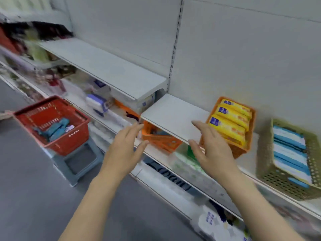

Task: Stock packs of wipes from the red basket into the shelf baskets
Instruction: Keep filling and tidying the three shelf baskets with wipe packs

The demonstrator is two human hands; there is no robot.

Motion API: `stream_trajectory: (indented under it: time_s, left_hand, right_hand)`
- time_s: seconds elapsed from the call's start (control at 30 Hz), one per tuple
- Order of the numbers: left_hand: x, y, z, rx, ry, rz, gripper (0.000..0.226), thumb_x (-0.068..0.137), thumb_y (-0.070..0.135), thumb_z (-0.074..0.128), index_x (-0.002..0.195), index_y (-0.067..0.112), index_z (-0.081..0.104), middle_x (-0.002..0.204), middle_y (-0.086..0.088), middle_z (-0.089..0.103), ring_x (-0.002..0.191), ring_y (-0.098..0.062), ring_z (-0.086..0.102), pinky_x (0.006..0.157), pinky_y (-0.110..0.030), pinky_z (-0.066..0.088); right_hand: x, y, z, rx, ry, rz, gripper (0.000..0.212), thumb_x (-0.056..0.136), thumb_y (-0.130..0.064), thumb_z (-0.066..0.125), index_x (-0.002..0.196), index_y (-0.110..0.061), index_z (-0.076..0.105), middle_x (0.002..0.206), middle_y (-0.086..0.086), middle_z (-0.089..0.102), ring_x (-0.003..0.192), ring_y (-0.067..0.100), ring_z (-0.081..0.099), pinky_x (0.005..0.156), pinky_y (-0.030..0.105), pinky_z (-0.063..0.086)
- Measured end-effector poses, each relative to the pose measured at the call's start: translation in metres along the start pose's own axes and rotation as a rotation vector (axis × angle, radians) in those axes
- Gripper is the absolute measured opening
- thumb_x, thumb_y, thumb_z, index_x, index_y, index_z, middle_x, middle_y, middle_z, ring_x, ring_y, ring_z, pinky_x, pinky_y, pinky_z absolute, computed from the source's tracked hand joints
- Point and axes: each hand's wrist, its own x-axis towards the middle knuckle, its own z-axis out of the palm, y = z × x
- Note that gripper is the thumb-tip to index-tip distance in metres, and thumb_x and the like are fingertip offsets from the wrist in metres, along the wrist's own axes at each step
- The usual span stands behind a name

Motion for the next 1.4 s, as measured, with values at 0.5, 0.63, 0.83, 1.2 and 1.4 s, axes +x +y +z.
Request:
stream_trajectory:
  time_s: [0.5,0.63,0.83,1.2,1.4]
  left_hand:
    - [0.022,-0.265,-0.156,0.029,0.083,-0.193,0.042,0.088,0.029,0.071,0.128,0.023,0.057,0.122,0.013,0.053,0.111,-0.006,0.049,0.094,-0.021,0.036]
    - [0.081,-0.351,-0.182,0.047,0.056,-0.187,0.038,0.089,0.028,0.071,0.124,0.019,0.06,0.125,0.004,0.059,0.118,-0.016,0.055,0.099,-0.025,0.039]
    - [0.169,-0.47,-0.232,0.112,-0.092,-0.185,0.038,0.09,0.031,0.068,0.124,0.016,0.061,0.127,0.001,0.06,0.12,-0.019,0.055,0.102,-0.025,0.036]
    - [0.277,-0.667,-0.235,0.059,-0.375,-0.175,0.039,0.095,0.036,0.061,0.131,0.021,0.056,0.134,0.004,0.056,0.126,-0.015,0.05,0.102,-0.029,0.037]
    - [0.318,-0.791,-0.184,0.083,-0.742,-0.195,0.045,0.091,0.034,0.065,0.131,0.015,0.056,0.13,-0.01,0.059,0.121,-0.03,0.055,0.101,-0.04,0.044]
  right_hand:
    - [0.157,-0.216,0.223,0.095,-0.245,-0.185,0.044,0.098,-0.031,0.057,0.14,-0.02,0.051,0.139,-0.001,0.057,0.128,0.02,0.05,0.104,0.034,0.042]
    - [0.229,-0.257,0.293,0.143,-0.268,-0.17,0.044,0.097,-0.03,0.059,0.14,-0.022,0.051,0.141,-0.003,0.054,0.131,0.017,0.048,0.105,0.034,0.041]
    - [0.34,-0.324,0.376,0.146,-0.356,-0.12,0.044,0.097,-0.033,0.057,0.139,-0.019,0.053,0.138,0.001,0.057,0.127,0.023,0.051,0.101,0.038,0.044]
    - [0.427,-0.387,0.526,0.093,-0.462,0.145,0.042,0.096,-0.034,0.056,0.136,-0.023,0.053,0.137,-0.003,0.057,0.124,0.018,0.054,0.099,0.037,0.047]
    - [0.428,-0.407,0.634,0.105,-0.606,0.52,0.043,0.097,-0.032,0.055,0.138,-0.02,0.053,0.138,0.005,0.057,0.123,0.025,0.056,0.101,0.037,0.045]
